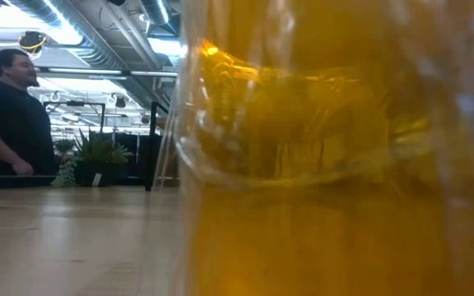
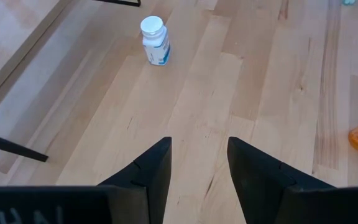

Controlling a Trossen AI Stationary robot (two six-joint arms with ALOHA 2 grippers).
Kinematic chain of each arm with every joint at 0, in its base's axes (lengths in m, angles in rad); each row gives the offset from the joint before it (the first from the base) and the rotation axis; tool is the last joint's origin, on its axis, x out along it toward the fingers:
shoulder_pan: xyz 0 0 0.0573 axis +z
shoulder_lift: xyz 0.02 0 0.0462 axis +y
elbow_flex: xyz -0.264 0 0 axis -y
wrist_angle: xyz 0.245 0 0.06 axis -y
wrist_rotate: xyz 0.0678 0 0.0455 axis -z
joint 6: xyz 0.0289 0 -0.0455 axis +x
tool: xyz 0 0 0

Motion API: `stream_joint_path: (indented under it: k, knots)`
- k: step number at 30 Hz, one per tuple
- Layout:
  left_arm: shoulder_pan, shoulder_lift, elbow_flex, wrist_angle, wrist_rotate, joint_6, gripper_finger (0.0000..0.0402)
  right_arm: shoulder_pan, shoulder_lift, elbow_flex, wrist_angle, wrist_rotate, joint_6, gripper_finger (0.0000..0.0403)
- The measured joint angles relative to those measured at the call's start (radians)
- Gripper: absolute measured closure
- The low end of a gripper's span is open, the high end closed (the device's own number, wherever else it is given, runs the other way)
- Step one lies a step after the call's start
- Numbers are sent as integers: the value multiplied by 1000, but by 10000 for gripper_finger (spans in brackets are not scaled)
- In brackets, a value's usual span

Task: Pick and place medicine bottles onto shelf by color
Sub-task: Put the right pink pill bottle on the shelf aligned with the other pink pill bottle

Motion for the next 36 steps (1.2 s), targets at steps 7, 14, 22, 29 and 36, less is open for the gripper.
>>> stream_joint_path:
  k: [7, 14, 22, 29, 36]
  knots:
    - [0, 0, 0, 0, 31, 0, 252, -170, -1, 0, 102, 61, -415, 291]
    - [0, 0, 0, 0, 48, 0, 252, -359, -1, -5, 304, 24, -777, 291]
    - [0, 0, 0, 0, 64, 0, 252, -519, -1, -126, 534, -99, -979, 291]
    - [0, 0, 0, 0, 68, 0, 252, -588, -1, -271, 696, -96, -977, 291]
    - [0, 0, 0, 0, 68, 5, 252, -610, 0, -383, 754, -98, -950, 291]
